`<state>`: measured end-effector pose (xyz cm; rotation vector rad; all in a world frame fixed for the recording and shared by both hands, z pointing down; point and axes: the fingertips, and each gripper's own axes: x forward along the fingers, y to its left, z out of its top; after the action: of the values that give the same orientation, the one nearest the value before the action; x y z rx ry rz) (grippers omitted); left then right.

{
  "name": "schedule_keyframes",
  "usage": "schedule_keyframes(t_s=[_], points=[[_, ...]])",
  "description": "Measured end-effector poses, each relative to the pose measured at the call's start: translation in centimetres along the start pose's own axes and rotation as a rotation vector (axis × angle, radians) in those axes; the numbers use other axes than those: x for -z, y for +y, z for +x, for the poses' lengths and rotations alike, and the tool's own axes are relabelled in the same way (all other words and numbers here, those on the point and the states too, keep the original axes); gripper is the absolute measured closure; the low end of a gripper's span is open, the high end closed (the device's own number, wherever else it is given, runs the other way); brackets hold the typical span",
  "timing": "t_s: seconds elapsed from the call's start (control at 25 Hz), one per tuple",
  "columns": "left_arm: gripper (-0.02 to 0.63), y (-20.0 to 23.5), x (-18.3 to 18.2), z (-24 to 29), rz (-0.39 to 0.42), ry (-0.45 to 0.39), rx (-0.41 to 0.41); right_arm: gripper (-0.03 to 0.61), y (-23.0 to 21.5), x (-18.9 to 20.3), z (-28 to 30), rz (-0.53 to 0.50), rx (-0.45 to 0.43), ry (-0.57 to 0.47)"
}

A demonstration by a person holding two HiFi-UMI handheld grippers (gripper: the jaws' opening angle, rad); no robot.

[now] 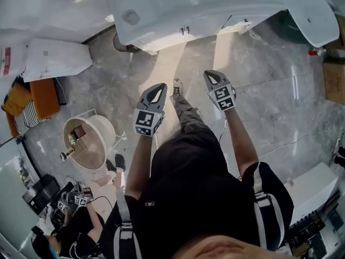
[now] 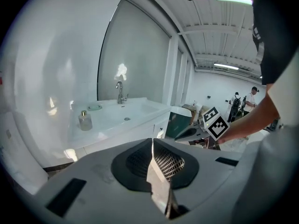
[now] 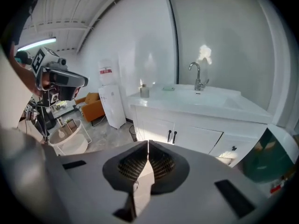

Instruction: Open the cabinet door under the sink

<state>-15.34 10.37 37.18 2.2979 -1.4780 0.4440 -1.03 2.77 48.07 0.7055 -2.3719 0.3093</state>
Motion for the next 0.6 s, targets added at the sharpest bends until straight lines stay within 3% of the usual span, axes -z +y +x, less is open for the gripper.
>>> schedule_keyframes(t_s=[0.2, 0.4, 0.6], points=[[0.593, 4.1, 1.6, 4.9, 0.006, 0.081, 0.010, 0.518, -2.5, 2.2, 6.4, 0.077, 0.014, 0.039], [0.592, 6.0, 2.4, 11.2, -0.010, 0.033, 0.082, 0.518, -5.4, 4.3, 12.3, 0.119, 0.060, 0.053], [0.592, 7.6, 5.7, 15.9, -0.015, 0.053, 0.108, 0.518, -7.2, 5.6, 18.6, 0.198, 0.058, 0.013]])
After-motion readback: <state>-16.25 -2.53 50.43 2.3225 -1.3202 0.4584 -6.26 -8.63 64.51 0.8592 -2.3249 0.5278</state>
